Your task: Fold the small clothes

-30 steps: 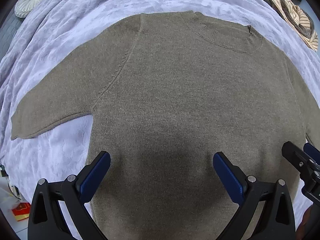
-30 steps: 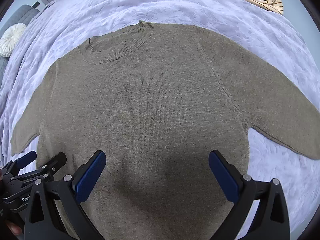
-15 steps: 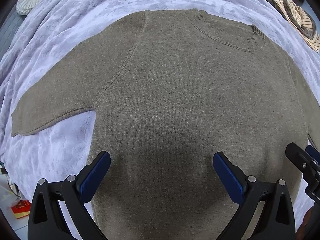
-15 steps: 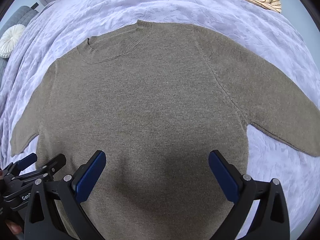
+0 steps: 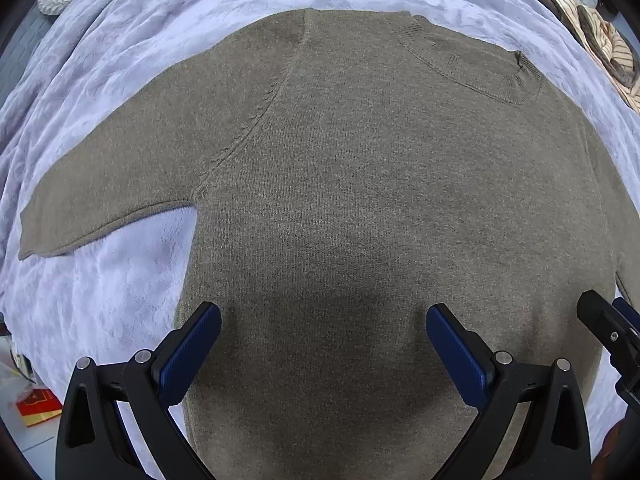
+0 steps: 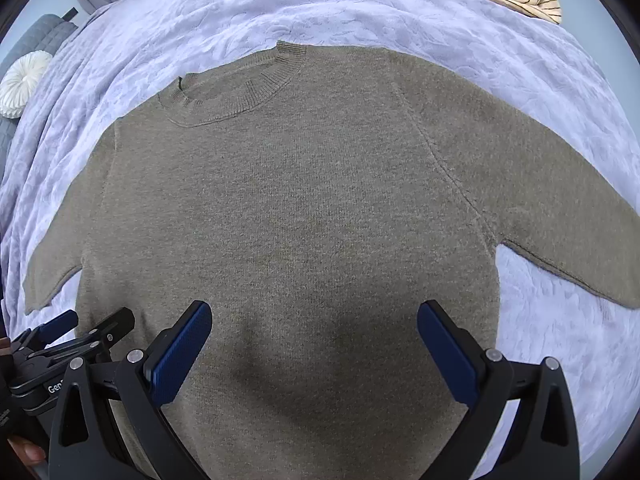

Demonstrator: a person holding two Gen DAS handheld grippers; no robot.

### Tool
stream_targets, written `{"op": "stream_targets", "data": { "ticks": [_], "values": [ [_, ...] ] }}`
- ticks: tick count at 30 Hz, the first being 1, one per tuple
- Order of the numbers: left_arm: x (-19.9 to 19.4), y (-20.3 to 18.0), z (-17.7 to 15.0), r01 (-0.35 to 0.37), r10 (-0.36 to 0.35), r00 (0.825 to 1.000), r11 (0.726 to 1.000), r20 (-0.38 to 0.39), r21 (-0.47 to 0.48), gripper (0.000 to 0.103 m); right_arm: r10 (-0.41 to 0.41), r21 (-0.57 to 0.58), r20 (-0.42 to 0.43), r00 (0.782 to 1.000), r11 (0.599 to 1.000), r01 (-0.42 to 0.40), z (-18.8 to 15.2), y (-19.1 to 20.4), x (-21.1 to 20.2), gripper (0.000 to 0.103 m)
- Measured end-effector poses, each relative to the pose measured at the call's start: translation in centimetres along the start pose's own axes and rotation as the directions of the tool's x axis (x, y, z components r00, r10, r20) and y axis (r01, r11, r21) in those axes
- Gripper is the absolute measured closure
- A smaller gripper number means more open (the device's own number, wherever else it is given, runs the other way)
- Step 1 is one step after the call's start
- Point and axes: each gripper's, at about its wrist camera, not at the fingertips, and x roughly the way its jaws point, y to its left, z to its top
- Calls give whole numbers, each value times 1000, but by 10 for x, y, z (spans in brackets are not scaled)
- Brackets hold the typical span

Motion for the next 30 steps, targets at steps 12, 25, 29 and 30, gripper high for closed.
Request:
{"op": "stream_targets", "data": {
  "ticks": [12,25,29,30],
  "values": [
    [-5,8,5,24,-24,999,1000,29,1,0,0,9,11,1000,1000,0,0,0,0,1],
    [-21,32,4,54,-54,993,999,109,8,0,25,-18,17,1000,1000,-25,-6,11,-2,1],
    [-21,57,4,61,-56,990,998,129,-30,0,70,-46,25,997,997,-68,-8,28,0,1],
    [-21,63,1,66,-59,988,997,141,-41,0,73,-51,30,997,996,-71,-9,32,1,1]
  ]
}}
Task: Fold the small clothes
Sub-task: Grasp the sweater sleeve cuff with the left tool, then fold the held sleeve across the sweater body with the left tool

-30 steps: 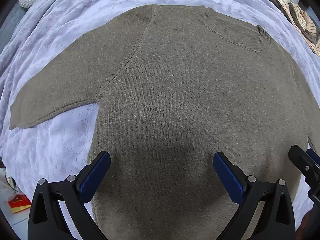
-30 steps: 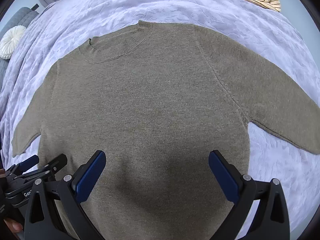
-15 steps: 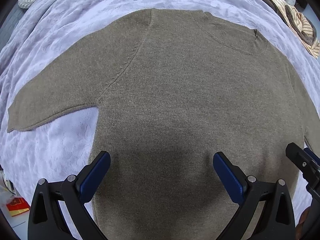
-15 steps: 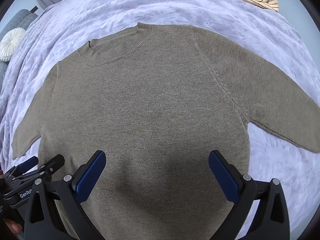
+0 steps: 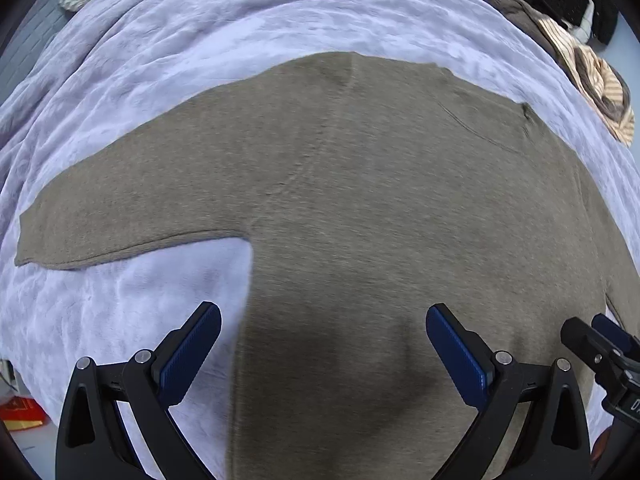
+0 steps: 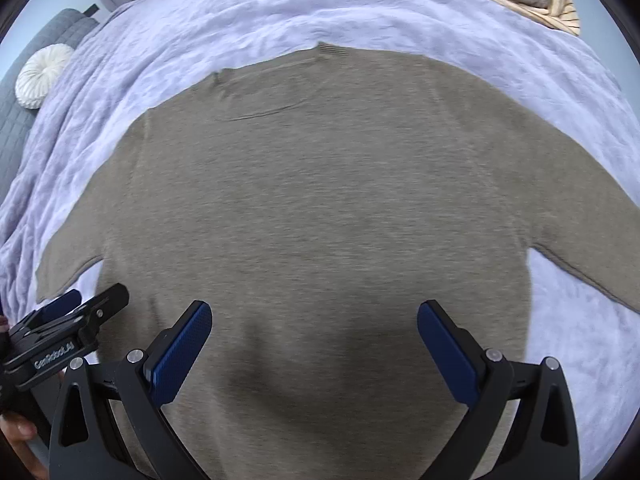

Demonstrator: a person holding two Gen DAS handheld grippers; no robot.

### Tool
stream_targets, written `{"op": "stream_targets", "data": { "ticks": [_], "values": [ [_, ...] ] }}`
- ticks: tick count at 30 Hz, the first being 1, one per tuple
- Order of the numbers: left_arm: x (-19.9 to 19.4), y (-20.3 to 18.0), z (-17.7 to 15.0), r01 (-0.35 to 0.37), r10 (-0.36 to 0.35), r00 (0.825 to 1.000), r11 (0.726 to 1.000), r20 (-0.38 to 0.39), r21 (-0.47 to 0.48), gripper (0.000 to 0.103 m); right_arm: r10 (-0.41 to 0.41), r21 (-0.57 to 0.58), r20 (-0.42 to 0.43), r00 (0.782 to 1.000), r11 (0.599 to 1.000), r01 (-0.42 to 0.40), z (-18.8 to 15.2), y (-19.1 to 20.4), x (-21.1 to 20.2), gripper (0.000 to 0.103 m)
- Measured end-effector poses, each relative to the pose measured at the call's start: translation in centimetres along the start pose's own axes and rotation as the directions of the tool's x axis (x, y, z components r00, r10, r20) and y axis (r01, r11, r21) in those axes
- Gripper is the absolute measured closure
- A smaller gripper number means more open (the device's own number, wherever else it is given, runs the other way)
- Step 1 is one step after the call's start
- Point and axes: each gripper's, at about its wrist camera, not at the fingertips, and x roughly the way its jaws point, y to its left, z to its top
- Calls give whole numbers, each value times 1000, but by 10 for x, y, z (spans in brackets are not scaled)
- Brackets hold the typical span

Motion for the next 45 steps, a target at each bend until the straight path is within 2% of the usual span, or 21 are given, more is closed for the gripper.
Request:
{"op": "stream_targets", "data": {
  "ticks": [4,9,14,17,18,20,22,27,30,33,34,35,37,38,40,41,42,44,45],
  "values": [
    [-4,31,-2,10,-8,999,999,39,-53,0,10,-32,-29,1000,999,-11,-2,22,8,1],
    [3,60,-7,39,-40,999,992,-12,-118,0,10,-87,-72,997,996,-17,-4,52,20,1],
    [9,88,-9,2,-8,999,991,-43,-131,0,4,-149,-73,997,989,-15,-8,80,21,1],
    [5,114,-15,-14,11,1000,988,-16,-155,0,2,-179,-74,997,984,-15,-10,91,20,1],
    [5,124,-16,-8,6,1000,985,-13,-174,0,3,-187,-78,997,982,-18,-11,95,20,1],
    [6,149,-19,53,-54,999,975,-2,-217,0,7,-200,-91,996,979,-25,-14,100,21,1],
    [7,182,-22,94,-91,996,952,24,-290,0,14,-215,-105,994,976,-36,-17,106,22,1],
    [18,267,-32,132,-91,990,869,109,-477,0,52,-253,-112,992,964,-79,-29,121,22,1],
    [29,306,-34,250,-181,967,802,178,-543,0,75,-266,-127,989,958,-107,-36,131,26,1],
    [35,321,-24,301,-202,951,774,233,-557,0,82,-277,-145,986,953,-120,-41,139,33,1],
    [34,322,-20,299,-189,951,774,246,-558,4,81,-281,-152,985,952,-122,-43,142,34,1],
    [31,325,-19,279,-155,953,780,259,-560,13,81,-284,-157,984,951,-123,-44,144,36,1],
    [30,323,-7,234,-106,962,796,253,-558,77,83,-289,-166,983,949,-129,-47,148,36,1],
    [29,320,-3,230,-102,962,801,252,-552,87,86,-290,-169,982,948,-133,-49,149,35,1],
    [16,321,-1,254,-99,950,801,298,-543,90,95,-290,-172,981,946,-143,-51,151,34,1],
    [5,318,-2,260,-96,942,815,322,-517,91,99,-290,-173,980,946,-147,-51,152,33,1],
    [-8,311,0,261,-94,934,839,345,-478,96,106,-289,-170,980,945,-152,-51,153,32,1],
    [-30,284,13,261,-105,914,892,391,-370,96,123,-284,-156,980,945,-164,-51,151,28,1],
    [-35,270,24,268,-122,905,908,407,-322,96,131,-280,-148,980,945,-168,-51,150,26,1]
  ]
}}
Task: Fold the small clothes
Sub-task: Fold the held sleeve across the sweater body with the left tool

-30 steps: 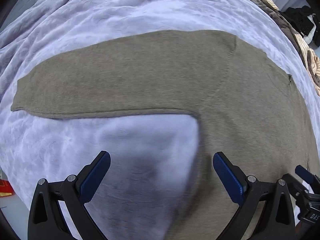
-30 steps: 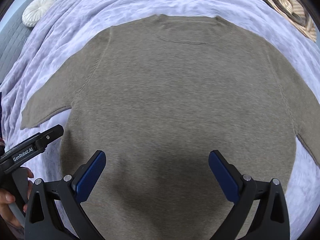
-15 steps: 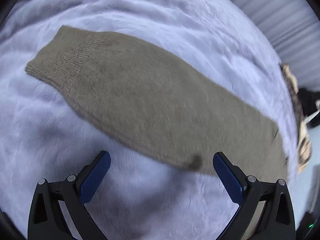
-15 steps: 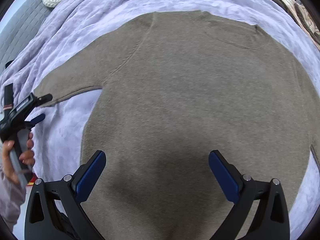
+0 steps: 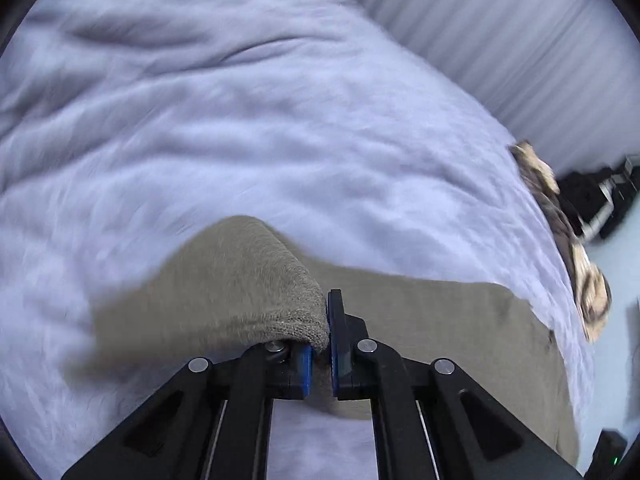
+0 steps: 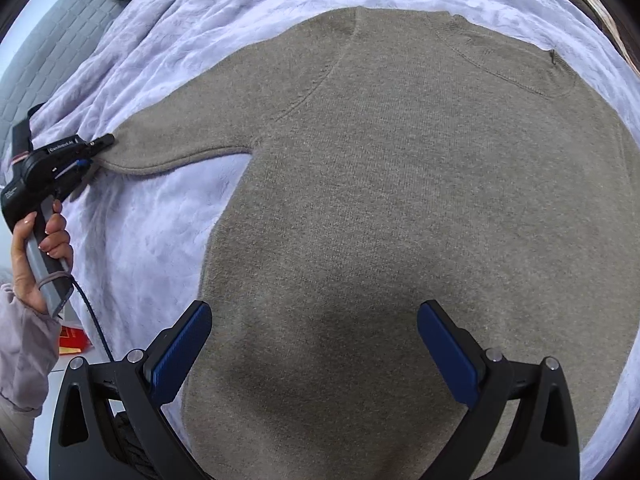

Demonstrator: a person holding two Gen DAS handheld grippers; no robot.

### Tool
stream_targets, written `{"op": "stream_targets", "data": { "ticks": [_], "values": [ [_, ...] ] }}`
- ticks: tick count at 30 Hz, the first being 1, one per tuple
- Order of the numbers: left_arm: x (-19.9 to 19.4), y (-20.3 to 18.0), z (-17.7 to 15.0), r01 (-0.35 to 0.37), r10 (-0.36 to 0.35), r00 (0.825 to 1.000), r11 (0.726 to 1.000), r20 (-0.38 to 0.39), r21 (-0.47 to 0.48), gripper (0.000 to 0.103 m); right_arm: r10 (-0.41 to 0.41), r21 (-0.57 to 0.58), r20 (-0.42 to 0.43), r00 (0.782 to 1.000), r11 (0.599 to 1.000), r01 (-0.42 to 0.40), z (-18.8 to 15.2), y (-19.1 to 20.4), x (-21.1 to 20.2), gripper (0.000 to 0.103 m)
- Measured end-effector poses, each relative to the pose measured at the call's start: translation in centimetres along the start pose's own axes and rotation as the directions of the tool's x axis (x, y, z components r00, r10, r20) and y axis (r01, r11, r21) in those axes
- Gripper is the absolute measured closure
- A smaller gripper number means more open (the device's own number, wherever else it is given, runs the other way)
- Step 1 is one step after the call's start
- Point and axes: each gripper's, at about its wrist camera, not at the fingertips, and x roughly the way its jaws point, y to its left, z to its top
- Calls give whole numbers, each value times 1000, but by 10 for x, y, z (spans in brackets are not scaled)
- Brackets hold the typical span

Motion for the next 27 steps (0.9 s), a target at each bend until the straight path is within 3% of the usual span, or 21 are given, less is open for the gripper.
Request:
{"op": "stream_targets", "data": {
  "ticks": [4,7,12,14,18,21,22,23,24,25,27],
  "values": [
    [-7,-83,8,148,-152,988,975,11,169,96,18,41,45,999,999,-19,-1,-13,-12,1],
    [5,-163,-2,251,-252,967,925,-32,284,96,22,86,82,996,996,-29,-5,-30,-24,1],
    [40,-274,-53,344,-295,939,834,-179,430,95,-10,194,145,989,981,-19,-19,-80,-47,1],
    [58,-306,-83,349,-265,935,806,-237,477,95,-25,244,155,988,970,-14,-27,-102,-53,1],
    [92,-336,-145,319,-128,929,756,-349,572,95,-57,346,149,987,938,2,-48,-148,-56,1],
    [106,-335,-175,283,-41,922,750,-385,598,95,-69,403,131,989,915,10,-61,-178,-55,1],
    [104,-332,-180,265,-29,929,748,-370,608,86,-75,413,128,989,911,16,-64,-184,-55,1],
    [100,-331,-181,251,-23,935,745,-353,618,71,-85,417,126,988,909,24,-66,-190,-56,1],
    [94,-329,-182,232,-12,943,740,-333,631,19,-92,416,127,988,909,31,-66,-191,-57,1],
    [88,-326,-180,206,1,951,741,-308,639,0,-96,412,130,987,911,35,-65,-193,-59,1],
    [73,-321,-171,170,3,966,742,-257,648,1,-105,391,141,984,919,42,-59,-195,-61,1]
  ]
}}
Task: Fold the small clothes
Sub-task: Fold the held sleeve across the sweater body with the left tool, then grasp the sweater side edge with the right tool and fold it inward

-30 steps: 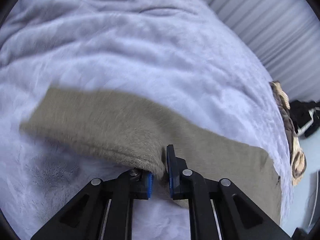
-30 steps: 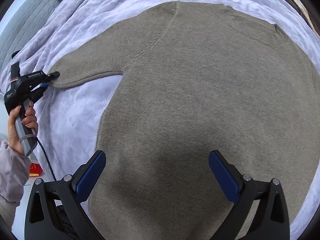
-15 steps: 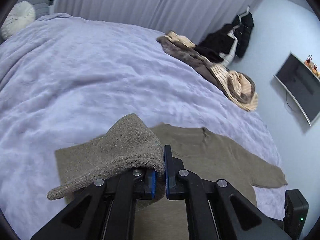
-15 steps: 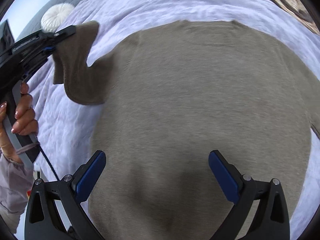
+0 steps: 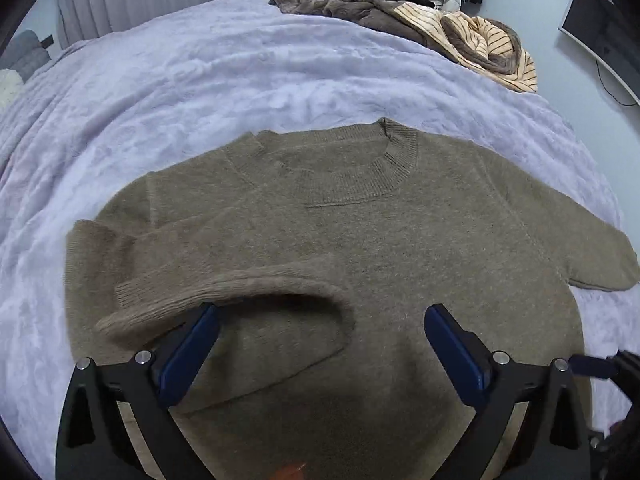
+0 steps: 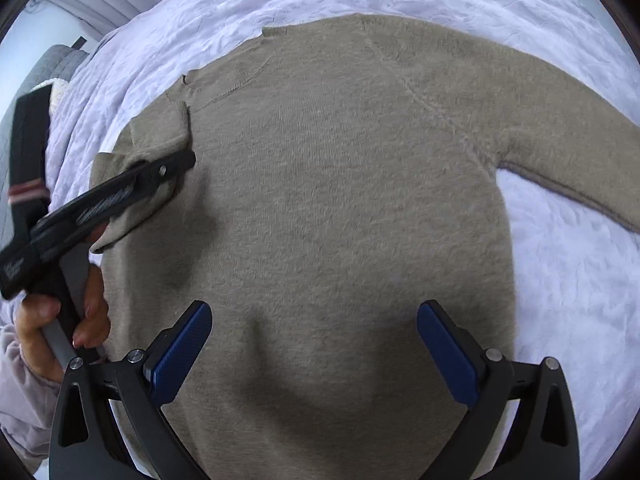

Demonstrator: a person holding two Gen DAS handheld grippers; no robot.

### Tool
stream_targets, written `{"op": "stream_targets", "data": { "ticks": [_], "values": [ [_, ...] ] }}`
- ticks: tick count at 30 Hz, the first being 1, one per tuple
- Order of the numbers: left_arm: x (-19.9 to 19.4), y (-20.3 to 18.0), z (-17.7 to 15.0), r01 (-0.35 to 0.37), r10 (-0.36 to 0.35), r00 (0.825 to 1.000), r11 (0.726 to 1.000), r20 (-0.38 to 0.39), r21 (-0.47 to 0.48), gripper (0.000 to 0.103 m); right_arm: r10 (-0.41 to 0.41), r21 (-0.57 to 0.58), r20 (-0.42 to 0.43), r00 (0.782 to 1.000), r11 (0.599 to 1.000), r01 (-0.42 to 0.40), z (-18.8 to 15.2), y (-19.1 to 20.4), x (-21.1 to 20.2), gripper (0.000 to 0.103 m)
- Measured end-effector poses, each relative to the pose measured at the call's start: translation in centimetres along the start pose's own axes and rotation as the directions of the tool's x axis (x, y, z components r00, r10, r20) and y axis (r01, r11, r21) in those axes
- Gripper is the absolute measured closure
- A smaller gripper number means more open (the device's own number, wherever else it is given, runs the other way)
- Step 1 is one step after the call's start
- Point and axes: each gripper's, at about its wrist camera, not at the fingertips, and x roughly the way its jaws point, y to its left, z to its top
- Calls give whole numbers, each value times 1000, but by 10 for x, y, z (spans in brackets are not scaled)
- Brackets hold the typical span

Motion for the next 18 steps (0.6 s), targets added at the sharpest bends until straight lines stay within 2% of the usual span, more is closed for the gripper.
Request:
{"op": "stream_targets", "data": {
  "ticks": [2,3,5,7,9,10,12,14,15,16,17,18],
  "values": [
    [-17,18,-4,-39,39,999,999,16,-35,1,-11,-51,14,1000,999,12,9,9,-1,1],
    [-21,32,3,-62,64,998,995,25,-74,1,-17,-88,25,1000,996,19,15,17,-1,1],
    [-35,62,-2,-101,107,994,984,36,-146,1,-26,-173,52,998,984,34,27,39,-2,1],
    [-42,96,-11,-169,178,984,958,19,-230,1,-29,-272,85,996,961,51,39,66,4,1],
    [-46,127,-27,-211,218,976,932,-11,-293,1,-37,-402,125,992,912,85,50,105,11,1],
    [-45,143,-35,-223,223,974,920,-38,-321,1,-46,-469,147,988,876,111,53,124,16,1],
    [-42,164,-51,-234,219,972,903,-83,-360,1,-70,-601,192,979,780,174,54,159,29,1],
    [-36,174,-62,-239,216,971,901,-103,-362,1,-119,-712,256,959,648,271,54,195,52,1],
    [-33,174,-66,-245,219,969,906,-112,-346,1,-163,-748,304,939,569,341,53,211,70,1],
    [-28,173,-69,-252,224,967,911,-122,-326,1,-202,-766,335,920,510,391,53,221,85,4],
    [-23,169,-71,-257,227,965,918,-133,-303,1,-230,-776,347,909,473,417,56,226,97,27],
    [-17,166,-73,-261,228,963,923,-144,-284,1,-258,-787,333,907,454,418,61,228,109,50]
  ]
}}
